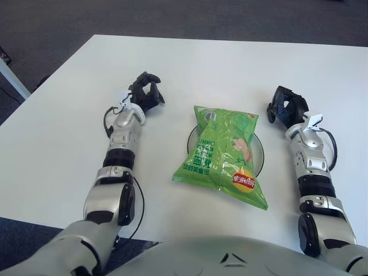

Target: Put the snack into the plate.

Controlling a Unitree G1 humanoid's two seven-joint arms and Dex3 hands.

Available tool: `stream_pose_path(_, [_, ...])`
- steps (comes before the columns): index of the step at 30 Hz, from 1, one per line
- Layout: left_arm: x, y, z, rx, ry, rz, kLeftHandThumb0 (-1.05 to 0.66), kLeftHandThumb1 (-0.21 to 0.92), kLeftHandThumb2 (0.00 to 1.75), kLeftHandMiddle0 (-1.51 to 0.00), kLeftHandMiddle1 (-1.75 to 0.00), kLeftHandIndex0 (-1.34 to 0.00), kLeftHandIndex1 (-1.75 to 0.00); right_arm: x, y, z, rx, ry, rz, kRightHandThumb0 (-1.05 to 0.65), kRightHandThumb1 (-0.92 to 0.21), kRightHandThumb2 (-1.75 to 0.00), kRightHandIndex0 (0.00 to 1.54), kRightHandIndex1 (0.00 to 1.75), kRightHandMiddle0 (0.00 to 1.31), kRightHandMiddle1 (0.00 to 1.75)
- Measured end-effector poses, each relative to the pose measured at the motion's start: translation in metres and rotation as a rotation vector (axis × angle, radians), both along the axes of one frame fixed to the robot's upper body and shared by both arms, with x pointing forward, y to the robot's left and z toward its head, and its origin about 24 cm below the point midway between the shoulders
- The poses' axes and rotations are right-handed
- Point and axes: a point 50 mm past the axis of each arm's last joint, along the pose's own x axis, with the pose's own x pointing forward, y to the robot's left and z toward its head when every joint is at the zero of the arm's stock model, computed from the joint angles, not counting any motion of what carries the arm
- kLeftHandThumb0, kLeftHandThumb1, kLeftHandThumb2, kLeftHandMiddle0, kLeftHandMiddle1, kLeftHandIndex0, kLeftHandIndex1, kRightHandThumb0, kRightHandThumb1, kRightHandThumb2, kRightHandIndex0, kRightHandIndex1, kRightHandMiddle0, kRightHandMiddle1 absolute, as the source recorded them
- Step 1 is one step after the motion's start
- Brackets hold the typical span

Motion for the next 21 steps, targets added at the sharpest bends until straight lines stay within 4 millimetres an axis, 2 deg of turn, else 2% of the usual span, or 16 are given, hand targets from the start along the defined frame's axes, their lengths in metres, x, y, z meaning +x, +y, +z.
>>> stream_pose_path(8, [-0.018,0.001,-0.003,0.036,-0.034,0.046,-0.44,0.44,1.17,-1.05,-1.75,-0.52,-1.75,0.0,-0.001,-0.001,0.011,-0.001,-0.011,-0.48,-0.82,-0.94,1.37,1.75,1.09,1.75])
stream_pose_path(21, [-0.029,-0.004,0.005,0.056,-0.11,0.116,-0.44,0.45,1.15,-1.16,-1.75,-0.51,-1.75,0.0,-0.004,-0.001,0.031,-0.009,-0.036,-0.48,-0.79,-0.96,1.41,1.75,1.16,1.75])
